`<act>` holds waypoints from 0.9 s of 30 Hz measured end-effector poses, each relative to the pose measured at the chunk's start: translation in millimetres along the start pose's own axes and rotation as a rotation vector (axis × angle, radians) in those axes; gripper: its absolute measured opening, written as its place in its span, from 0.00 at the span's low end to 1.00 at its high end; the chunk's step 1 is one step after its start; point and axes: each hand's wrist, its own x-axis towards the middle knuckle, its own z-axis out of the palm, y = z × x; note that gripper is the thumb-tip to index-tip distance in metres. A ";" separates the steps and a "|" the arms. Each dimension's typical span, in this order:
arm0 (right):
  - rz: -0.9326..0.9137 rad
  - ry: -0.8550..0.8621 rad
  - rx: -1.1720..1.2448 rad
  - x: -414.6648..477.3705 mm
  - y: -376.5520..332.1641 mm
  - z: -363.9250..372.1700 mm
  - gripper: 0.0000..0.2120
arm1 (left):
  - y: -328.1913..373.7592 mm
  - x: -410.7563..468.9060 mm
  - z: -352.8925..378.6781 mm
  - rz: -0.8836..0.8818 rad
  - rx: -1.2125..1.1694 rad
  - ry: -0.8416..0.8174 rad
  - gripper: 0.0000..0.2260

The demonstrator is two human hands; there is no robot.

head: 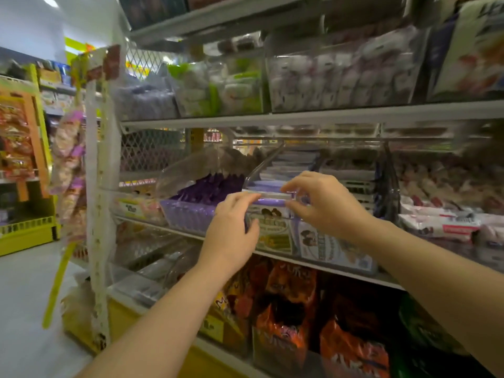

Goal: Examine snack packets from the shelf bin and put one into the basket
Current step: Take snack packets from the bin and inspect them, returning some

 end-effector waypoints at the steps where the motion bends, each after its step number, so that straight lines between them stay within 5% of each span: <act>1: -0.005 -0.011 -0.007 4.8 1.0 3.1 0.14 | -0.3 3.9 2.1 -0.003 0.030 -0.034 0.21; 11: -0.182 -0.019 -0.253 28.7 0.4 24.2 0.18 | -14.9 10.9 3.1 0.035 0.076 -0.130 0.26; 16: -0.171 -0.219 -0.362 38.4 5.1 10.8 0.20 | -20.7 18.4 -5.6 0.115 0.092 -0.153 0.25; 20: -0.041 -0.447 -0.107 52.1 2.6 -1.1 0.18 | -20.5 28.8 -7.0 0.175 0.170 -0.146 0.24; 24: -0.046 -0.375 -0.049 58.3 7.3 -7.3 0.09 | -19.4 33.9 -7.7 0.217 0.253 -0.149 0.22; 27: -0.027 -0.334 -0.088 60.1 8.0 -0.5 0.12 | -21.4 31.4 -7.3 0.255 0.327 -0.176 0.20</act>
